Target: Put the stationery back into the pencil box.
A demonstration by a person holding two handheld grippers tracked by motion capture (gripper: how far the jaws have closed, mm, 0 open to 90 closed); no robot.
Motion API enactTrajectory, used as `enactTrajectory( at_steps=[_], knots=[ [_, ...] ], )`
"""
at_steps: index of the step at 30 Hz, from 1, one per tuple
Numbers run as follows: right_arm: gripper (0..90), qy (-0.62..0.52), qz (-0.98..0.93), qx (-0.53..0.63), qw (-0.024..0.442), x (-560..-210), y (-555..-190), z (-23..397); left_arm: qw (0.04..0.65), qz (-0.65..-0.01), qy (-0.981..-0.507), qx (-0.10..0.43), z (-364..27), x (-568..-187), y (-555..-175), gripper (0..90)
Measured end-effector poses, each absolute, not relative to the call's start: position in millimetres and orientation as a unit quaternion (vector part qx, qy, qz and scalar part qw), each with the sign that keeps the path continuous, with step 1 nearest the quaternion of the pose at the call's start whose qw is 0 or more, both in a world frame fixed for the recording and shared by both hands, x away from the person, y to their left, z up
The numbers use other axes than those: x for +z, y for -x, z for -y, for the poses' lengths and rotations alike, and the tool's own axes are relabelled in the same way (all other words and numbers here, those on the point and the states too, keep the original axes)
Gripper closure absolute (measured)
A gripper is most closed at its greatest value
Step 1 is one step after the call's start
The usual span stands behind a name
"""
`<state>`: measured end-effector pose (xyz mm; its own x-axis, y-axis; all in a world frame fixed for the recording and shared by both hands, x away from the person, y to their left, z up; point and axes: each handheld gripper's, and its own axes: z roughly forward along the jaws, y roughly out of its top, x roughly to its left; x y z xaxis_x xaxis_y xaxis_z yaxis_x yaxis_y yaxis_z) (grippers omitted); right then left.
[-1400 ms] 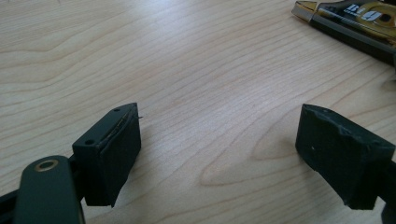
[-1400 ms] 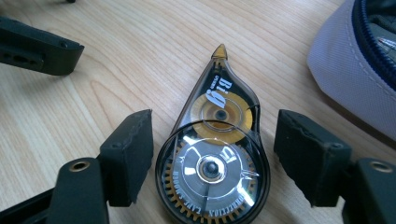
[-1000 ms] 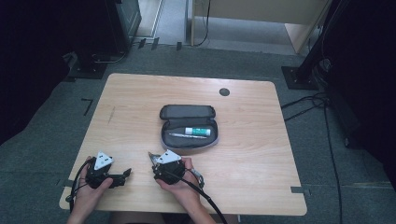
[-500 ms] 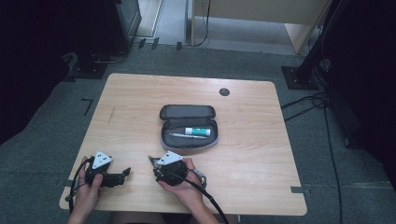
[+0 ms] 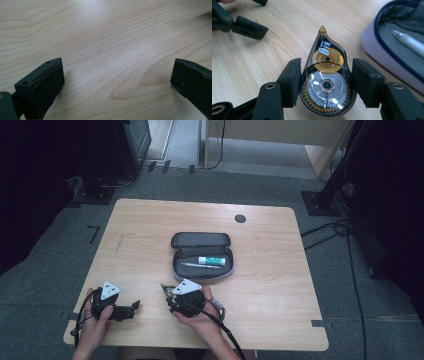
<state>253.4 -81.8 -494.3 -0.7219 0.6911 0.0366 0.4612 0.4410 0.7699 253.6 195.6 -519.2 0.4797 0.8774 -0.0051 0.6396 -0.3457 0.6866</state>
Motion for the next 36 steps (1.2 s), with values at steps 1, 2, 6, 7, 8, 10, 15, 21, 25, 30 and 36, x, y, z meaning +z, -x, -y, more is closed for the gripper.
enactTrajectory(
  at_steps=[1,2,6,7,8,10,15,21,25,30,36],
  knots=[
    [42.2,-0.343,-0.836,0.403,0.144,-492,-254,83,0.318,-0.477,-0.798,0.188,-196,-519,-254,0.0],
    [42.2,-0.343,-0.835,0.405,0.144,-490,-254,84,0.318,-0.478,-0.797,0.188,-196,-519,-254,0.0],
    [42.2,-0.346,-0.832,0.409,0.142,-482,-255,89,0.317,-0.479,-0.797,0.189,-196,-519,-254,0.0],
    [42.1,-0.345,-0.832,0.411,0.143,-480,-256,91,0.317,-0.479,-0.796,0.19,-195,-519,-254,0.0],
    [42.2,-0.346,-0.831,0.412,0.144,-477,-256,93,0.317,-0.479,-0.796,0.19,-195,-519,-254,0.0],
    [42.2,-0.348,-0.829,0.415,0.142,-473,-257,96,0.317,-0.48,-0.796,0.19,-195,-519,-254,0.0],
    [42.1,-0.353,-0.822,0.423,0.147,-462,-265,107,0.317,-0.48,-0.796,0.189,-195,-519,-254,0.0],
    [42.1,-0.364,-0.814,0.421,0.168,-447,-280,125,0.319,-0.479,-0.796,0.188,-196,-519,-254,0.0],
    [42.1,-0.378,-0.805,0.416,0.19,-444,-293,136,0.319,-0.479,-0.796,0.188,-196,-519,-254,0.0],
    [42.1,-0.396,-0.797,0.414,0.193,-450,-311,145,0.319,-0.479,-0.796,0.188,-196,-519,-254,0.0],
    [41.9,-0.406,-0.799,0.397,0.196,-466,-330,145,0.322,-0.482,-0.794,0.186,-197,-519,-254,0.0]
  ],
)
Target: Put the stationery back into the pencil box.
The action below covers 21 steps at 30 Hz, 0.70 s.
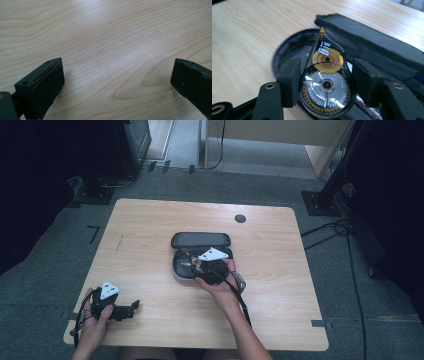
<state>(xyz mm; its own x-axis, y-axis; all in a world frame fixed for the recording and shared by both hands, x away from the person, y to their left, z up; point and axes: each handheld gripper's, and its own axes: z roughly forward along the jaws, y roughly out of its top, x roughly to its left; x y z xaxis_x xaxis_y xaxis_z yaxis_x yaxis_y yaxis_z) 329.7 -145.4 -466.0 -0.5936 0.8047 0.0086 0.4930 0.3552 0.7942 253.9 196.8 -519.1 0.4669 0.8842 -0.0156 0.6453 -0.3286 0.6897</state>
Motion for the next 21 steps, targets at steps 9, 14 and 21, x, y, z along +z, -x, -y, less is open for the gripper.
enactTrajectory(
  at_steps=[9,14,21],
  knots=[
    [41.8,-0.397,-0.813,0.375,0.203,-480,-338,133,0.326,-0.483,-0.792,0.182,-198,-519,-254,0.0],
    [41.7,-0.4,-0.814,0.371,0.198,-482,-343,128,0.329,-0.483,-0.791,0.179,-199,-519,-254,0.0],
    [41.5,-0.402,-0.814,0.367,0.204,-482,-345,125,0.332,-0.485,-0.79,0.177,-200,-519,-254,0.0]
  ],
)
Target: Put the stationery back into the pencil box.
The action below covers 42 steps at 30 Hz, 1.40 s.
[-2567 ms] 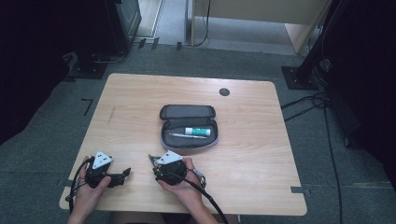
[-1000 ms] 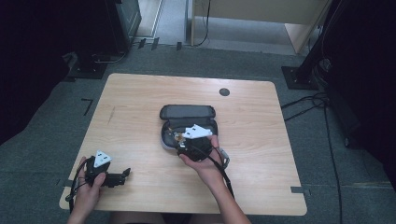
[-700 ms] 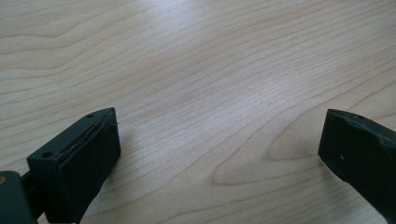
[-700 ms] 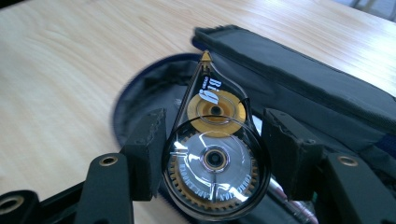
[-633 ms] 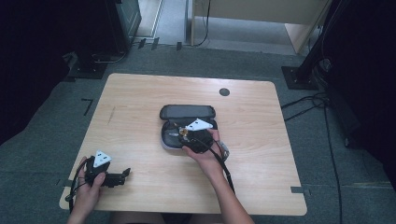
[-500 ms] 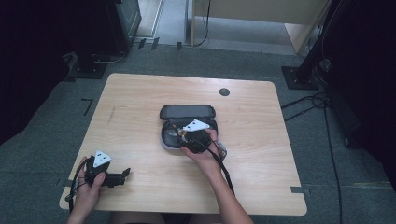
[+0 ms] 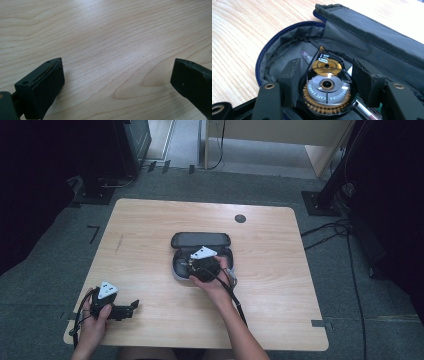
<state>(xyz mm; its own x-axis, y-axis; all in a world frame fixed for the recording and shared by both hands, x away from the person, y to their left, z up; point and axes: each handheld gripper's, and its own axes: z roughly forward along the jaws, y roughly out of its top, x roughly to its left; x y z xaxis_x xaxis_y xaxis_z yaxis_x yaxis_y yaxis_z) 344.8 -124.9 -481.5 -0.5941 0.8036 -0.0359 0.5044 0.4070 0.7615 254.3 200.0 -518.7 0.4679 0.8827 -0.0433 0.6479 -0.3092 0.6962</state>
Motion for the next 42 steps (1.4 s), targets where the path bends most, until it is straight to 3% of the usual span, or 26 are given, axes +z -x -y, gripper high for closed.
enactTrajectory(
  at_steps=[9,16,22,24,34,38,40,42],
  knots=[
    [38.5,-0.41,-0.803,0.379,0.209,-476,-343,130,0.334,-0.485,-0.789,0.176,-200,-519,-254,0.0],
    [57.5,-0.418,-0.795,0.391,0.203,-471,-338,139,0.334,-0.486,-0.788,0.176,-200,-519,-254,0.0],
    [56.6,-0.419,-0.793,0.399,0.193,-472,-330,142,0.334,-0.485,-0.789,0.176,-200,-519,-254,0.0],
    [53.2,-0.427,-0.786,0.404,0.193,-472,-328,145,0.334,-0.485,-0.789,0.176,-200,-519,-254,0.0],
    [19.4,-0.447,-0.772,0.402,0.206,-463,-318,164,0.328,-0.483,-0.792,0.181,-199,-519,-254,0.0],
    [10.9,-0.458,-0.77,0.404,0.185,-459,-313,175,0.325,-0.483,-0.792,0.183,-198,-519,-254,0.0],
    [1.7,-0.455,-0.775,0.393,0.194,-458,-309,180,0.324,-0.483,-0.792,0.184,-198,-519,-254,0.0],
    [1.3,-0.458,-0.773,0.394,0.193,-457,-306,186,0.323,-0.482,-0.793,0.186,-197,-519,-254,0.0]
  ],
)
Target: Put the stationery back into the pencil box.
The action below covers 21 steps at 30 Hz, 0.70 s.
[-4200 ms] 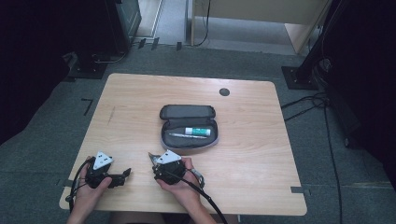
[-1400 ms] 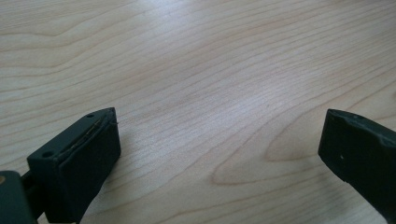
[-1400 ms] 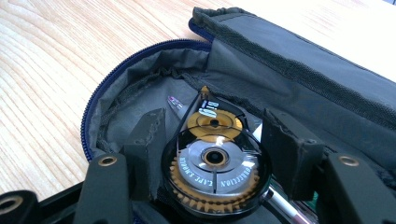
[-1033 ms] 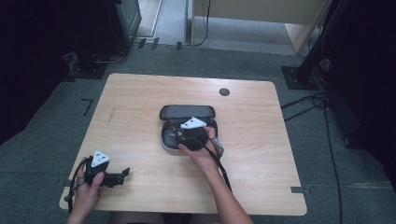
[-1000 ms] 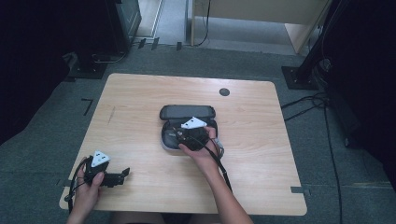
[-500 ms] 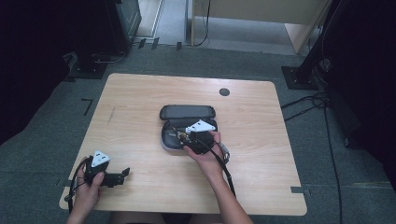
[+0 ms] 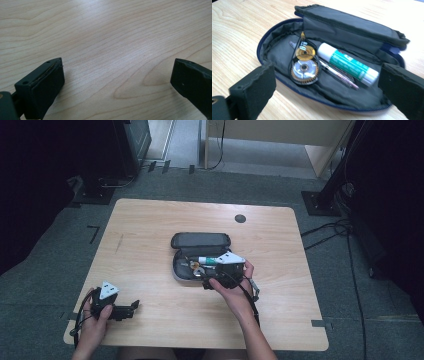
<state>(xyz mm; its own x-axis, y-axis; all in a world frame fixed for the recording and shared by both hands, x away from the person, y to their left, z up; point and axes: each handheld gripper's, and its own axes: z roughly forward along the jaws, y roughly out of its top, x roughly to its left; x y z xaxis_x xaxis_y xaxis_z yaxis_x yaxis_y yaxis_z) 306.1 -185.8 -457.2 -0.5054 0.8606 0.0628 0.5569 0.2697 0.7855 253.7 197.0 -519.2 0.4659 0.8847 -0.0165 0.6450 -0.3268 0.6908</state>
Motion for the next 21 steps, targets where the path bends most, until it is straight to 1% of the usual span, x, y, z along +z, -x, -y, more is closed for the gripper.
enactTrajectory(
  at_steps=[11,21],
  knots=[
    [0.8,-0.491,-0.749,0.391,0.212,-450,-293,221,0.317,-0.479,-0.796,0.189,-196,-519,-254,0.0],
    [0.9,-0.515,-0.736,0.38,0.221,-456,-280,259,0.314,-0.48,-0.797,0.192,-195,-520,-253,0.0]
  ],
)
